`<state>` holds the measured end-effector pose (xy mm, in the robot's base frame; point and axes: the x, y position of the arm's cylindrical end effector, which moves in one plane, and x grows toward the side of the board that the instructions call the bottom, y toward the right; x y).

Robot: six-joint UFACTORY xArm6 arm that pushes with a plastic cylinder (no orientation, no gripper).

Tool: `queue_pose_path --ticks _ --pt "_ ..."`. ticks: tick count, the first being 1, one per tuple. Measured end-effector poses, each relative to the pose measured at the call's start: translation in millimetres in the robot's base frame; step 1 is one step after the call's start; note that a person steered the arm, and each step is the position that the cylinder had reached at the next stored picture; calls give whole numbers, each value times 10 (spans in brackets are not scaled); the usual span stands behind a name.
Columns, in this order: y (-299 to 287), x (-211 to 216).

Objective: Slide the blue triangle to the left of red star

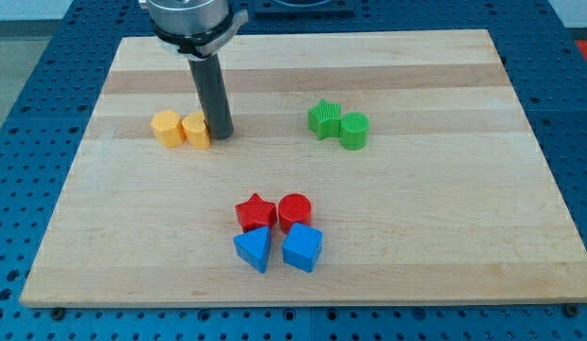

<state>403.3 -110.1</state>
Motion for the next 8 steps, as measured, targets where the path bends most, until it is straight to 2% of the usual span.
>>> queue_pose_path --ticks 3,6,7,8 --pt "52 803" --pt "-152 2011" --pt "1 2145" --pt "390 2149"
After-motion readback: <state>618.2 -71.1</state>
